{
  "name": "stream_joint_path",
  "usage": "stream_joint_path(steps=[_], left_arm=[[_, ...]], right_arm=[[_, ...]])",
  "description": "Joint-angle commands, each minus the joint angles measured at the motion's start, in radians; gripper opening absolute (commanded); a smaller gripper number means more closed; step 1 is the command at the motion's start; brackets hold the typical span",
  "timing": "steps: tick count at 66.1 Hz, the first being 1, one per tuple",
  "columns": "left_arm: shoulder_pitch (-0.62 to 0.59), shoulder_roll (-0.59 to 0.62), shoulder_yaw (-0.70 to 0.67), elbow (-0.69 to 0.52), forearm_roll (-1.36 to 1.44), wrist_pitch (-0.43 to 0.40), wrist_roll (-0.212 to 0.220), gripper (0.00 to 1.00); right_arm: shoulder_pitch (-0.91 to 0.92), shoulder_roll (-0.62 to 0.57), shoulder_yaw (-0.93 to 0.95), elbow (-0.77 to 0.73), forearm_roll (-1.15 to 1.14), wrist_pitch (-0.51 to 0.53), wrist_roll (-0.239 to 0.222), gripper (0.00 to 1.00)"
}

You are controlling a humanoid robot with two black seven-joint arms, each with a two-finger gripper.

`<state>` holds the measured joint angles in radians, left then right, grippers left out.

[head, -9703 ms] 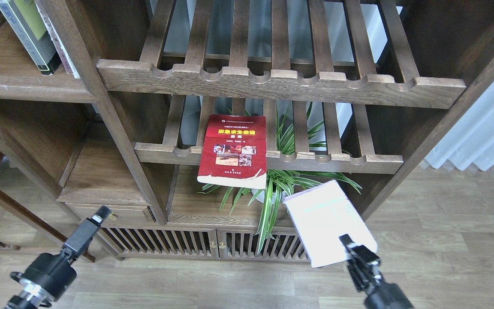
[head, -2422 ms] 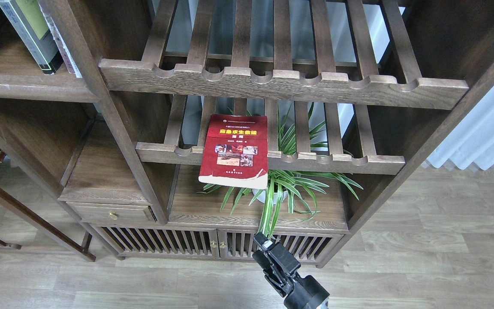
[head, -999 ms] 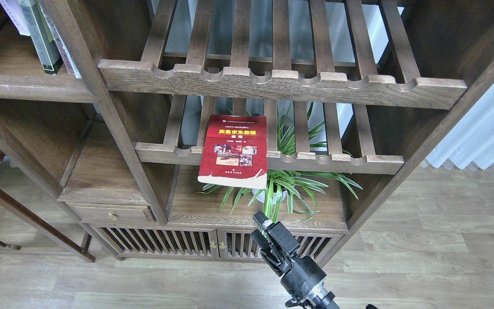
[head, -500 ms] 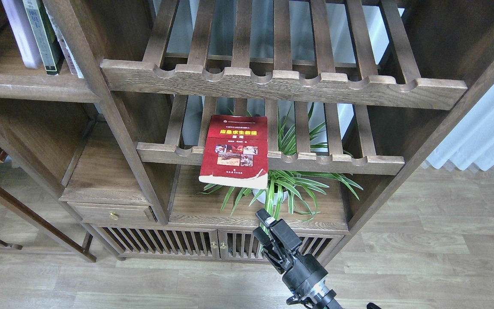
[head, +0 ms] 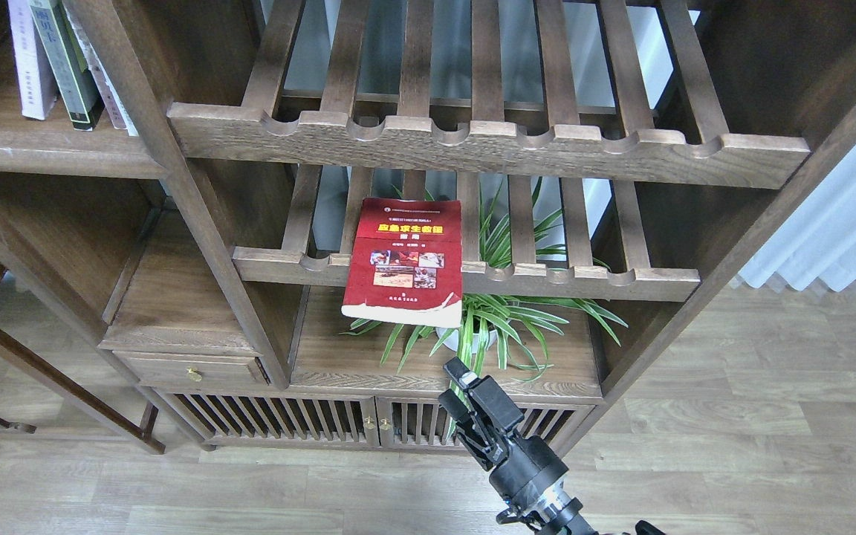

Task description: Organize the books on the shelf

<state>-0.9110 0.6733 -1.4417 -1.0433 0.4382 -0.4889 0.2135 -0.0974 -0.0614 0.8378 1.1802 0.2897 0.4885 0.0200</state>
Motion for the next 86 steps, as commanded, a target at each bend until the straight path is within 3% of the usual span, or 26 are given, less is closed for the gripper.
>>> stream_joint_path(steps=[1,30,32,38,61,86], left_arm=[[0.108,0.011,-0.086,-0.078,-0.018,0.000,0.007,0.59],[0.514,0.008,-0.328,-0.357,-0.095,0.000,0.014,0.88],[0.616,0.002,-0.379,-0.412,-0.113,0.000,0.012,0.94],[0.704,-0.004,-0.419,-0.439,-0.119,0.000,0.006,1.00],[0.869,-0.112,-0.433,-0.440,-0.151,0.000,0.014,1.00],[1.001,-0.261,-0.352,-0.417,-0.151,0.000,0.015,1.00]], right_arm=[[0.001,0.002,0.006,0.001,0.006,0.000,0.006,0.92],[-0.005,0.003,0.010,0.001,0.008,0.000,0.023,0.92],[-0.007,0.003,0.012,0.001,0.011,0.000,0.032,0.92],[-0.013,0.003,0.012,0.003,0.011,0.000,0.043,0.92],[-0.016,0.003,0.010,0.004,0.011,0.000,0.043,0.92],[-0.016,0.009,0.012,0.001,0.008,0.000,0.058,0.93]])
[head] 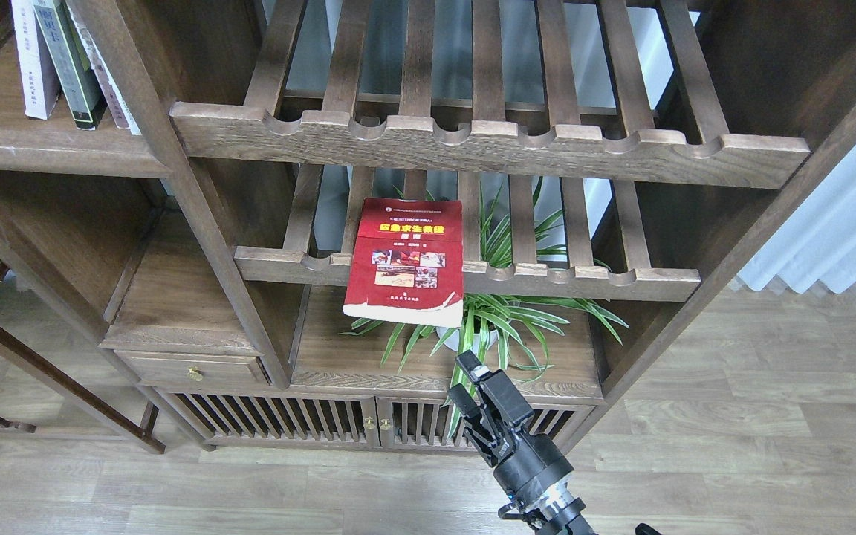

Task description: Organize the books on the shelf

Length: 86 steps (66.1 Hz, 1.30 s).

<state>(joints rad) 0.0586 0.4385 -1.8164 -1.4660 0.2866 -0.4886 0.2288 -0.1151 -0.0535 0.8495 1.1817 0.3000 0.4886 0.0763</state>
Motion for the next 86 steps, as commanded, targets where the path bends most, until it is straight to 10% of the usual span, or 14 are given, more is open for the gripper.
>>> stream_joint_path(steps=[1,69,86], left_arm=[[0.041,-0.030,0.028,0.009,0.000,0.000,0.000,1.00],[0.107,-0.063,0.032,0.154,0.000,0.000,-0.006,1.00],[0.106,-0.061,0.026,0.154,0.000,0.000,-0.006,1.00]], right_arm=[[0.002,0.001,0.000,-0.001,-0.002,0.000,0.002,0.93],[0.143,0.054,-0.018,-0.022,-0.137,0.000,0.008,0.99],[0.193,0.054,-0.047,-0.040,-0.139,-0.189,0.085,0.99]])
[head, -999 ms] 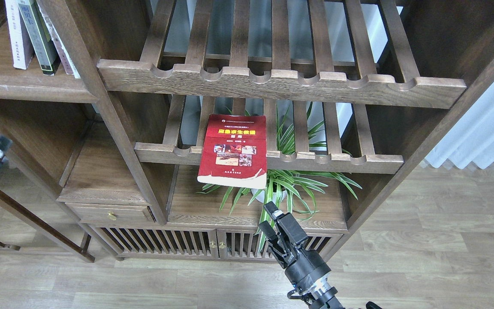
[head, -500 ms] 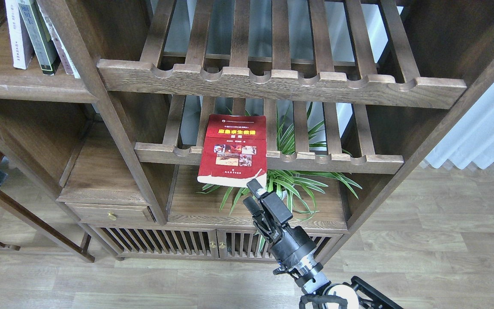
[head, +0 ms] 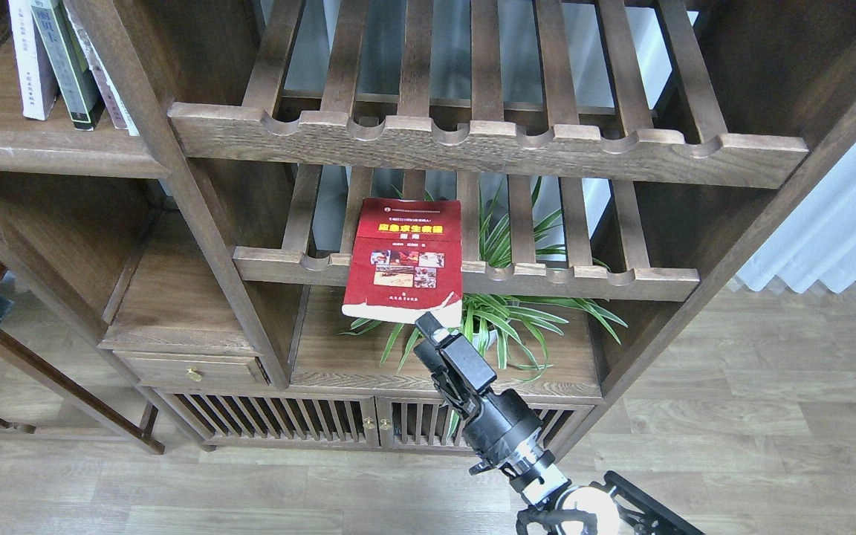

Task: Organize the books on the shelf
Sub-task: 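Grasp the bottom edge of the red book with the right gripper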

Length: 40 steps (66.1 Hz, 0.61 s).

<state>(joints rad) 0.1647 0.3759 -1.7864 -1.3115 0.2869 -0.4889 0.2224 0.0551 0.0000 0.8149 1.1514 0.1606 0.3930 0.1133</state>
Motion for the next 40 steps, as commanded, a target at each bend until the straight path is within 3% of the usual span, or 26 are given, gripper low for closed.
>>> stream_joint_path(steps=[1,7,40], left_arm=[[-0.001,0.003,-0.005,0.000,-0.002,0.000,0.000,1.00],[-0.001,0.003,-0.007,0.002,-0.008,0.000,0.000,1.00],[-0.004,0.008,-0.007,0.006,-0.014,0.000,0.002,1.00]], right_arm=[[0.034,0.000,-0.013,-0.016,0.005,-0.114,0.065,0.99],[0.058,0.000,-0.013,-0.030,0.010,-0.114,0.086,0.99],[0.118,0.000,-0.031,-0.042,0.008,-0.115,0.082,0.97]])
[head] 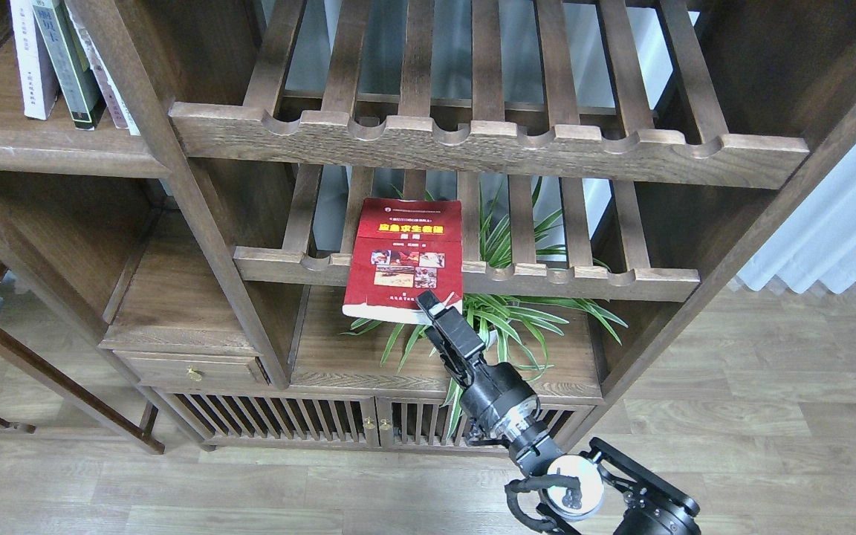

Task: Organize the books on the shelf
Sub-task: 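Grasp the bottom edge of the red book with the right gripper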

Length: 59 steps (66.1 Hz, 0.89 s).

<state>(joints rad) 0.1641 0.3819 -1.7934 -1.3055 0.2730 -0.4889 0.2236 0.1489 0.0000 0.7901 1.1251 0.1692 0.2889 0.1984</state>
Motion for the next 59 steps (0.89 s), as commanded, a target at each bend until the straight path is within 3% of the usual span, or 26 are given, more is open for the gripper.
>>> stream_joint_path(steps=[1,19,24,28,33,35,59], left_arm=[[-0.003,0.002,0.000,0.000,0.000,0.000,0.000,1.00],[-0.006,0.006,-0.001,0.002,-0.005,0.000,0.000,1.00],[-0.006,0.006,-0.001,0.003,-0.005,0.000,0.000,1.00],[-0.006,0.006,-0.001,0.003,-0.005,0.000,0.000,1.00],[-0.008,0.006,-0.001,0.003,-0.005,0.000,0.002,1.00],[-0.009,0.006,-0.001,0.003,-0.005,0.000,0.002,1.00],[-0.011,0.006,-0.006,0.003,-0.006,0.000,0.002,1.00]], right_arm=[[0.027,0.000,-0.008,-0.019,0.000,-0.013,-0.004,0.96],[0.104,0.000,-0.014,-0.074,0.041,-0.050,-0.005,0.86],[0.109,0.000,-0.014,-0.076,0.050,-0.048,-0.002,0.76],[0.109,0.000,-0.012,-0.074,0.064,-0.036,0.001,0.57],[0.109,0.000,-0.006,-0.073,0.098,0.001,0.018,0.16],[0.109,0.000,-0.011,-0.077,0.108,0.024,0.026,0.12],[0.107,0.000,-0.028,-0.107,0.108,0.046,0.029,0.05]])
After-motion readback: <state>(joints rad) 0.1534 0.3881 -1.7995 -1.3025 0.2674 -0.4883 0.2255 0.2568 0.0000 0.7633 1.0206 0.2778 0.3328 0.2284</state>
